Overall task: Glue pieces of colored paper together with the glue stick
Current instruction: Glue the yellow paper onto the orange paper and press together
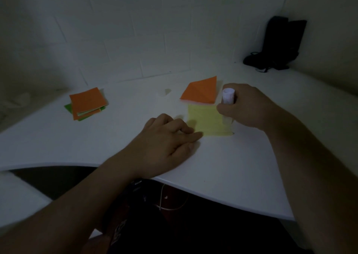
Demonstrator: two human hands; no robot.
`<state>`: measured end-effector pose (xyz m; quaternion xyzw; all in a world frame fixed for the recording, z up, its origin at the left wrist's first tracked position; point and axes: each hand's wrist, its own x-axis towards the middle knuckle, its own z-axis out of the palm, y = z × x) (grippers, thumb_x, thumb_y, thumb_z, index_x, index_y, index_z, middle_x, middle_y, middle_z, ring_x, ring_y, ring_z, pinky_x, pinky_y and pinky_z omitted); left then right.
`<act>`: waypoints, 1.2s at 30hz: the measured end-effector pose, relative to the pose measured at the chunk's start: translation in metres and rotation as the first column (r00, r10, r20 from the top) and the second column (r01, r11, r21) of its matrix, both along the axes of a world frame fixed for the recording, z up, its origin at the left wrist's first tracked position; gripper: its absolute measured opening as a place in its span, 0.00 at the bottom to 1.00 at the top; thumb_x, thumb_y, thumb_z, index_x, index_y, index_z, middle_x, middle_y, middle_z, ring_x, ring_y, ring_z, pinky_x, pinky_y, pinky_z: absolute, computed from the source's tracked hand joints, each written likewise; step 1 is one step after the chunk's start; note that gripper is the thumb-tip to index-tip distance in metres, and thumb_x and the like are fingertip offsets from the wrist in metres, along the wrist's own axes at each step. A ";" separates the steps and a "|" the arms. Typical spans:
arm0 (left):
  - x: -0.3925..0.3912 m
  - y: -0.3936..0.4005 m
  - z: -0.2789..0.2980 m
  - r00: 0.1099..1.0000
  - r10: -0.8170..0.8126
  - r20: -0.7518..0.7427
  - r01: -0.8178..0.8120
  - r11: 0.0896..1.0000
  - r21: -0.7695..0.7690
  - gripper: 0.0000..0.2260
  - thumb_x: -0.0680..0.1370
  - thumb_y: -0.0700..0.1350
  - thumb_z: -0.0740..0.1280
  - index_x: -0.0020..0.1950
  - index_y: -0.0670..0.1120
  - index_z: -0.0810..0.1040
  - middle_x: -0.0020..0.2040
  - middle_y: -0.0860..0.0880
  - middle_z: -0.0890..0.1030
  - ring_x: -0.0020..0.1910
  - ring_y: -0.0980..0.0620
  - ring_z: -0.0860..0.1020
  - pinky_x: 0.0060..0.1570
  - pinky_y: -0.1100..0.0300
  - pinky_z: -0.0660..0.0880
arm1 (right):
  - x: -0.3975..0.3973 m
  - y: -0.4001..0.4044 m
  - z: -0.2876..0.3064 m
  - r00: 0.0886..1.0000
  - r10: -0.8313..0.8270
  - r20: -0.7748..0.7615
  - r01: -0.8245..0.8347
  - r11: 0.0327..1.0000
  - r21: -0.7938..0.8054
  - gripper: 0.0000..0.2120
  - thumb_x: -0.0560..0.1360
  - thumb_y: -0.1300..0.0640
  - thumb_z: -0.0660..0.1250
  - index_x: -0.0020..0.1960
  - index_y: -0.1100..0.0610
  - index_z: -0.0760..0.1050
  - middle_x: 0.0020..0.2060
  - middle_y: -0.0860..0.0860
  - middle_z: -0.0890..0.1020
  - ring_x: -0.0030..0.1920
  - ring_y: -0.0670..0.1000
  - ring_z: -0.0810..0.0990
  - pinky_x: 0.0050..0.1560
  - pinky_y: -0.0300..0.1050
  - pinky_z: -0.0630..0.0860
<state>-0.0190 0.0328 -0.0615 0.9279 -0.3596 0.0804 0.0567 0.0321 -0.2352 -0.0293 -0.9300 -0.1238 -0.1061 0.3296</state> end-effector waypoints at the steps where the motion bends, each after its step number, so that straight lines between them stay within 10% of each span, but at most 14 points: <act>1: 0.000 0.000 0.000 1.000 -0.001 0.004 0.001 1.000 -0.001 0.25 0.84 0.63 0.45 0.76 0.63 0.71 0.67 0.60 0.74 0.60 0.50 0.68 0.59 0.48 0.68 | -0.001 -0.001 0.000 1.000 0.000 0.006 0.000 1.000 -0.002 0.11 0.66 0.46 0.69 0.33 0.48 0.68 0.32 0.49 0.75 0.35 0.52 0.75 0.39 0.54 0.74; 12: 0.001 -0.001 0.000 1.000 -0.005 0.011 0.005 1.000 -0.015 0.25 0.84 0.63 0.46 0.76 0.63 0.71 0.67 0.60 0.75 0.59 0.50 0.69 0.59 0.47 0.69 | -0.001 0.013 0.004 0.991 -0.045 0.123 0.038 0.997 0.061 0.16 0.75 0.53 0.68 0.35 0.48 0.62 0.31 0.45 0.68 0.30 0.42 0.67 0.31 0.34 0.60; 17: 0.001 0.000 0.000 1.000 -0.008 0.003 0.008 1.000 -0.003 0.25 0.84 0.62 0.46 0.76 0.63 0.70 0.68 0.60 0.74 0.60 0.50 0.68 0.60 0.48 0.68 | -0.003 0.030 -0.003 0.995 0.043 0.092 -0.049 0.997 0.061 0.17 0.76 0.52 0.70 0.40 0.62 0.66 0.34 0.54 0.69 0.30 0.44 0.64 0.31 0.38 0.61; 36: 0.001 -0.001 -0.001 0.999 -0.020 0.029 0.020 1.000 0.000 0.27 0.84 0.65 0.43 0.76 0.62 0.71 0.66 0.59 0.74 0.58 0.49 0.69 0.57 0.49 0.68 | -0.005 0.052 -0.012 0.997 0.058 0.060 -0.064 0.992 0.107 0.11 0.77 0.52 0.70 0.39 0.50 0.71 0.33 0.49 0.74 0.31 0.42 0.69 0.31 0.32 0.65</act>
